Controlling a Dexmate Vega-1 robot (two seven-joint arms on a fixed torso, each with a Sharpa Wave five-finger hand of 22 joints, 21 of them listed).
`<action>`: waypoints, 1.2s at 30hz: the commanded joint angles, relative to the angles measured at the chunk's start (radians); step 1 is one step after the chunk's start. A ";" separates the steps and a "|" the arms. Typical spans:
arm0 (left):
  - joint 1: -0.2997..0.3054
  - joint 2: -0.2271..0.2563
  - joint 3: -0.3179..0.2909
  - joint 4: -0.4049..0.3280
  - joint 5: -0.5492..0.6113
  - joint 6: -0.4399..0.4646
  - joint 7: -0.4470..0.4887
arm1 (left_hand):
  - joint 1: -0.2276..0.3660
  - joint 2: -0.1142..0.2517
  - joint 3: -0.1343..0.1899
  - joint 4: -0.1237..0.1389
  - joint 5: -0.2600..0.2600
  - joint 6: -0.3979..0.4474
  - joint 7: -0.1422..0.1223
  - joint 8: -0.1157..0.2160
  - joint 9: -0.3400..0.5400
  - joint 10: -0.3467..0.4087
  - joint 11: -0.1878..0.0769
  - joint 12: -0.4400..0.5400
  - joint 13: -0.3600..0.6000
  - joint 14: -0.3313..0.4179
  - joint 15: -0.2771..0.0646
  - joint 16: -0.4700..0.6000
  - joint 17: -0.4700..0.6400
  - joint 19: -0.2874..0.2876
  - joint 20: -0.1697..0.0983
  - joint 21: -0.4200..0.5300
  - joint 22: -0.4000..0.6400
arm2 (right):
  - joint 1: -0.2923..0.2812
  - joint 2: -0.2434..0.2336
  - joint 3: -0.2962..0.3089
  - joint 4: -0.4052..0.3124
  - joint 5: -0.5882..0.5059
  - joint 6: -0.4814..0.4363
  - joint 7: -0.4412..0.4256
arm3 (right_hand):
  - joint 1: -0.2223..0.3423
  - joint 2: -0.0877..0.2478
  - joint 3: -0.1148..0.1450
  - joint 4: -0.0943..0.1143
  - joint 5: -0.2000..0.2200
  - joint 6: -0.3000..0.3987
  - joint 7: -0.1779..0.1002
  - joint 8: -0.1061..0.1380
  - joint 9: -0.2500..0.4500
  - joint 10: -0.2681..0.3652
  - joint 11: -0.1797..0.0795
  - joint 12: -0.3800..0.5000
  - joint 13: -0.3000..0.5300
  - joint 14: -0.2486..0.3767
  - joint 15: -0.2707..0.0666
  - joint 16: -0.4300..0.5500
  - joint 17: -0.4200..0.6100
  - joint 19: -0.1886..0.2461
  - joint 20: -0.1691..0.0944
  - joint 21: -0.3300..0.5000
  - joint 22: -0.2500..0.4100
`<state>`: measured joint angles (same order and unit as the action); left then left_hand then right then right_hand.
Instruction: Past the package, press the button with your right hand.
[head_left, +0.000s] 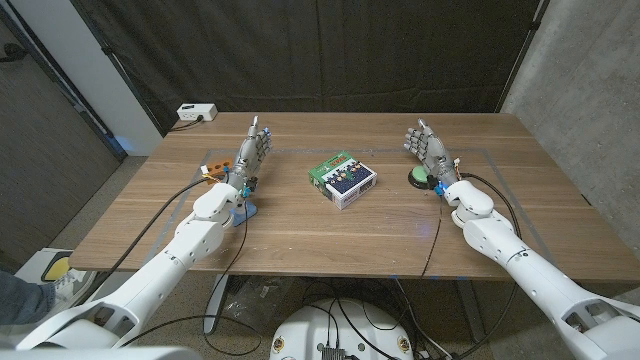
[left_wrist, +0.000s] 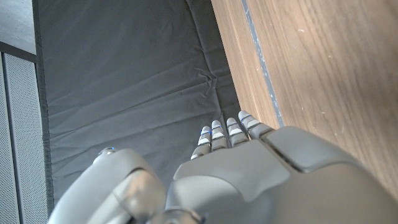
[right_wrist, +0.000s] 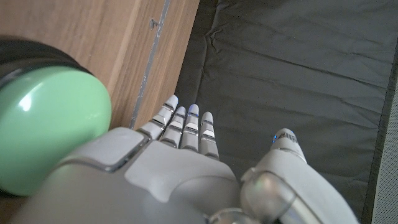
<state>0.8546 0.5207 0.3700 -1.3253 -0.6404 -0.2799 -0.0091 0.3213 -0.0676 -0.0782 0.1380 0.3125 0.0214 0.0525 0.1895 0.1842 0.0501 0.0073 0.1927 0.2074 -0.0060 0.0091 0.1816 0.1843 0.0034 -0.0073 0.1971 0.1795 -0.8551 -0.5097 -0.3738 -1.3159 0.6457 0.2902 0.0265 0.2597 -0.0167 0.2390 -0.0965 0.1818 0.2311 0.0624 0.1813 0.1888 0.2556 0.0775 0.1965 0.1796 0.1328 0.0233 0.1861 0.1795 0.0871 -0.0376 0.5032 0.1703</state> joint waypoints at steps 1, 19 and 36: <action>0.054 0.048 -0.004 -0.122 0.018 0.024 0.024 | 0.008 0.002 0.002 0.002 0.005 0.000 0.009 0.005 0.003 0.010 -0.002 0.006 0.001 0.000 0.008 0.007 0.001 0.004 -0.008 0.005 0.002 | -0.051 -0.014 0.008 -0.058 -0.039 0.067 -0.035 | 0.010 0.001 0.005 0.000 0.004 0.009 -0.007 0.007 0.001 0.012 -0.005 0.007 0.004 0.017 -0.007 0.009 0.003 0.022 -0.035 0.007 0.003; 0.126 0.131 -0.035 -0.226 0.021 0.019 0.003 | 0.024 0.020 0.004 -0.006 0.013 0.013 0.017 0.011 0.003 0.031 0.008 0.015 -0.007 0.027 0.012 0.015 0.000 0.024 -0.005 0.012 0.001 | -0.169 -0.084 0.046 -0.204 -0.128 0.086 -0.149 | 0.012 -0.001 0.000 -0.007 0.004 0.039 -0.043 0.019 0.001 0.048 -0.054 0.020 0.004 0.069 -0.045 0.020 0.002 0.079 -0.045 0.000 0.004; 0.178 0.144 -0.061 -0.249 0.035 -0.063 -0.008 | 0.054 0.042 -0.002 -0.019 0.022 0.093 0.017 0.031 0.003 0.113 0.014 0.036 -0.014 0.115 0.004 0.030 -0.001 0.103 0.010 0.030 0.001 | -0.227 -0.118 0.057 -0.292 -0.272 0.088 -0.259 | 0.008 0.001 -0.005 -0.006 0.006 0.059 -0.056 0.024 0.002 0.072 -0.064 0.027 0.004 0.100 -0.063 0.023 0.002 0.120 -0.058 -0.004 0.004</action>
<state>0.9916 0.6491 0.3266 -1.5413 -0.6188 -0.3024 -0.0228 0.3674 -0.0295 -0.0811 0.1239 0.3292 0.1039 0.0664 0.2148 0.1839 0.1520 0.0232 0.2198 0.1904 0.0983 0.0162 0.2075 0.1813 0.0982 0.0053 0.2234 0.1767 -1.0400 -0.6060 -0.3287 -1.5504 0.4573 0.3702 -0.1646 0.2596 -0.0167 0.2331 -0.1021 0.1816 0.2806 0.0126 0.1965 0.1885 0.3175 0.0154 0.2189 0.1794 0.2190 -0.0374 0.2044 0.1792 0.1943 -0.0409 0.5026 0.1701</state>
